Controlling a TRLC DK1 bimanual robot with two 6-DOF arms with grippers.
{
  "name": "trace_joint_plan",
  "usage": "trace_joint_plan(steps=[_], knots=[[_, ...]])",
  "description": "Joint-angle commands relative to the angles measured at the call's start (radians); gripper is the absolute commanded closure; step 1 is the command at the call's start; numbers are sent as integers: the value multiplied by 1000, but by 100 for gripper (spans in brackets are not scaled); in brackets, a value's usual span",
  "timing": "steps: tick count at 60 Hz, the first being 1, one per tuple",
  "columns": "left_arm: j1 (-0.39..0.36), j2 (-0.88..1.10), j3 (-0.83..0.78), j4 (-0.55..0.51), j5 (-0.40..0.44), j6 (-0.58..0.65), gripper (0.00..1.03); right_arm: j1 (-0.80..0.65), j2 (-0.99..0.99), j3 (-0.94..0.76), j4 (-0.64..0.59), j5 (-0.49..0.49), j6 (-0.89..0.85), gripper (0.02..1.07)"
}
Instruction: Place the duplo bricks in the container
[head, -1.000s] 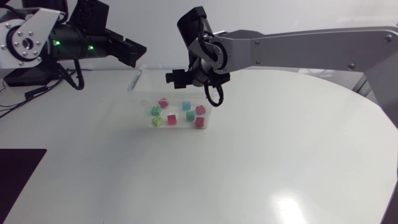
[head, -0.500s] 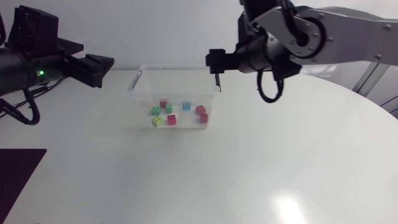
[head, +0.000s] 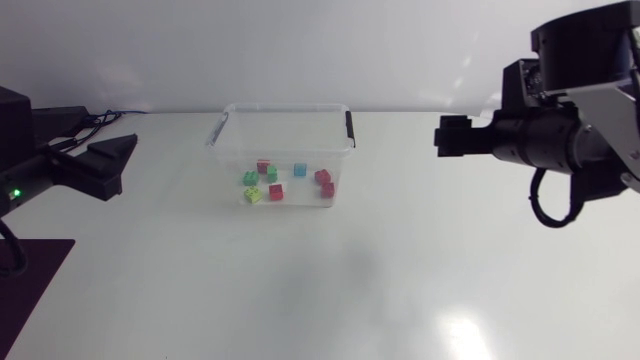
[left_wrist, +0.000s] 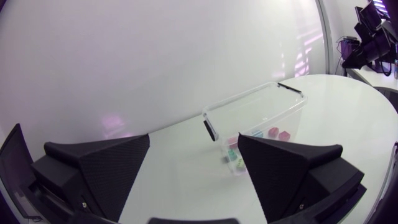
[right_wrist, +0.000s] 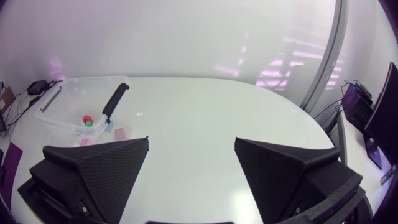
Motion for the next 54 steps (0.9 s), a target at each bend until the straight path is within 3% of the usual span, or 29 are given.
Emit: trace_joint_plan(steps=[1,10,54], knots=[[20,-50,-55,14,-8,36,4,-31,-67,-64,20,10,-34,7],[64,-164,-141,52,-8,73,4,-82,-171,-147,25,11,-63,7],[73,-535,-400,84,-8,56,4,-166,-507,-445,97,10,-184,7]])
